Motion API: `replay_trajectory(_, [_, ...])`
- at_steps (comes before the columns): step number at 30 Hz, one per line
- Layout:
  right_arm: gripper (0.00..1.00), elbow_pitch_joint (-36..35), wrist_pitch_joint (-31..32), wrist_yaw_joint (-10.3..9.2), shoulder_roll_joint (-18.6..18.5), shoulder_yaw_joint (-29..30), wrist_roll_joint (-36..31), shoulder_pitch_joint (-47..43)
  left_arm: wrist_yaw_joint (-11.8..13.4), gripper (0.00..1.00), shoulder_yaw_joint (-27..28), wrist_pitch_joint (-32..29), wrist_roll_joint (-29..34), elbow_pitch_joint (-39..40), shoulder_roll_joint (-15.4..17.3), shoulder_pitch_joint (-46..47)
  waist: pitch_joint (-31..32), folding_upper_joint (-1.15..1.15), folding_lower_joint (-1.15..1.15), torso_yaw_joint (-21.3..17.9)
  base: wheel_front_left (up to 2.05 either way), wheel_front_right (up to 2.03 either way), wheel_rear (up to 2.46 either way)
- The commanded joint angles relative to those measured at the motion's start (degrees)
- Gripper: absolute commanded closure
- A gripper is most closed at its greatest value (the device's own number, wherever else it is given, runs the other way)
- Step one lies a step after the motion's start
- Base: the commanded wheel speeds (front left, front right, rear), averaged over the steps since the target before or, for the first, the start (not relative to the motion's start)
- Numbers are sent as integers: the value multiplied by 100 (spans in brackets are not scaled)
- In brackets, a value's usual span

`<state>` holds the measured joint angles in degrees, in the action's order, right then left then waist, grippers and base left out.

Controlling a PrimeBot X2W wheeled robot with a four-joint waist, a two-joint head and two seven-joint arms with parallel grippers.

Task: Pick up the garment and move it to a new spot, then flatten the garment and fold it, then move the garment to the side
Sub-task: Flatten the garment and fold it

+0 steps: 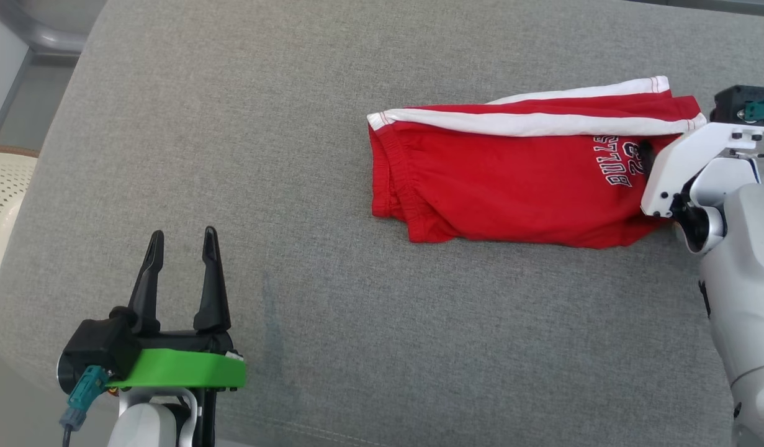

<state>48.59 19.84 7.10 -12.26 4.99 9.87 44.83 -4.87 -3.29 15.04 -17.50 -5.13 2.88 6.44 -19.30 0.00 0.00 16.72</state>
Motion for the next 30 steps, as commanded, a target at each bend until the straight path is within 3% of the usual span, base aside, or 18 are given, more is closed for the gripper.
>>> replay_trajectory(1, [0, 278, 240, 69, 308, -179, 39, -227, 26, 0, -10, 15, -22, 23, 8, -79, -12, 0, 0, 20, 0, 0, 0])
replay_trajectory(4, [83, 383, 350, 73, 389, -289, 107, -287, 37, 0, -27, 16, -36, 10, 8, -83, -6, 0, 0, 17, 0, 0, 0])
replay_trajectory(5, [100, 397, 343, 72, 380, -311, 113, -307, 37, 0, -30, 16, -45, 1, 8, -85, -1, 0, 0, 12, 0, 0, 0])
replay_trajectory(13, [100, 232, -84, 27, -17, -242, -195, -328, 5, 0, -60, 16, -68, -25, 7, -91, 92, 0, 0, -113, 0, 0, 0])
replay_trajectory(22, [100, -577, -809, 31, -375, -66, -570, -705, -18, 0, -22, 16, 3, -51, 9, -176, 426, 0, 0, -478, 0, 0, 0])
replay_trajectory(30, [100, -1395, -497, 32, -637, 402, -1081, -1140, -58, 0, -38, 16, 43, -66, 10, -254, 694, 0, 0, -799, 0, 0, 0])
